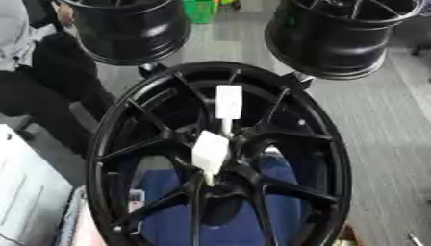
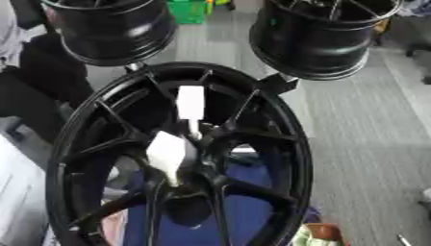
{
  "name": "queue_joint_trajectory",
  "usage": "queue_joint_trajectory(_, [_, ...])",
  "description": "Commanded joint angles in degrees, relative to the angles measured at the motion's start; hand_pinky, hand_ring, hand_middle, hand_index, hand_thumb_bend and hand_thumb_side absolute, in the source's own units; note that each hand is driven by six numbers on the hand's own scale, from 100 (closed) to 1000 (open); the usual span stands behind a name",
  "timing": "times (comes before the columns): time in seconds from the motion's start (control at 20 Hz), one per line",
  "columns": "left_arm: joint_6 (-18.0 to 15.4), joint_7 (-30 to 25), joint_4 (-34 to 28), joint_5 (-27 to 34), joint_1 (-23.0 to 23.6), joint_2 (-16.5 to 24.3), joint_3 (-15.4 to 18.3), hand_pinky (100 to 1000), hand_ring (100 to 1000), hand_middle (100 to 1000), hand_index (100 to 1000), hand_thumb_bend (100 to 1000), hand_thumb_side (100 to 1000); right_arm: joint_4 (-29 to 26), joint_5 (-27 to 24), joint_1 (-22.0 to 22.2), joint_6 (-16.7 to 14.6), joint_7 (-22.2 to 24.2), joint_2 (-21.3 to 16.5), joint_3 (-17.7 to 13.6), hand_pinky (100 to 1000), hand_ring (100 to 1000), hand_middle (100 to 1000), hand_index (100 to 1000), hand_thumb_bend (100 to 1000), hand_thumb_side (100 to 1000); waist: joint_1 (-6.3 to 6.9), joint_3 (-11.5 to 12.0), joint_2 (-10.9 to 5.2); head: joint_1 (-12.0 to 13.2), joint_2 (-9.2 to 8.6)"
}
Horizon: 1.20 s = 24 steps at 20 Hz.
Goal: Pull the pin out of the wheel hub.
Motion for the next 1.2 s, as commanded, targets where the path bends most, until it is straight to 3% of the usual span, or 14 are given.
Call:
queue_joint_trajectory(0.05, [-0.4,1.8,0.1,-0.5,-1.4,2.1,1.9,791,819,783,855,504,570,-0.1,0.1,-0.9,-0.2,-0.2,-2.3,-1.0,876,729,739,839,100,399,0.19,0.0,-1.27,0.0,0.04])
queue_joint_trajectory(0.3, [-0.7,3.1,0.5,-0.6,-1.6,2.0,1.9,791,819,783,855,504,570,-0.1,0.2,-0.9,-0.2,-0.3,-2.3,-1.0,876,729,739,839,100,399,0.20,0.0,-1.30,0.0,0.03])
queue_joint_trajectory(0.35, [-0.5,3.4,0.4,-0.5,-1.9,1.8,2.2,746,751,704,800,443,540,-0.1,0.2,-0.9,-0.2,-0.3,-2.2,-1.0,876,730,739,839,100,402,0.13,0.0,-1.47,0.0,0.17])
queue_joint_trajectory(0.55, [1.6,6.7,0.4,2.4,-4.5,0.5,6.1,707,690,635,749,377,563,0.0,0.3,-1.1,-0.3,-0.2,-2.3,-1.0,875,730,739,839,100,398,0.01,0.2,-1.70,-0.2,0.23])
queue_joint_trajectory(0.9, [6.0,13.2,-0.9,8.9,-7.2,-2.6,8.6,691,681,637,748,340,603,0.0,0.5,-1.9,-0.4,0.2,-2.1,-0.9,876,731,740,837,100,393,-0.37,0.2,-2.11,-0.1,0.60])
queue_joint_trajectory(1.2, [10.0,18.5,-7.4,13.6,-6.3,-7.6,8.6,686,681,639,752,335,613,0.1,0.1,-2.5,-0.6,0.2,-1.4,-0.8,878,732,742,836,100,373,-0.56,0.2,-2.20,0.4,0.74])
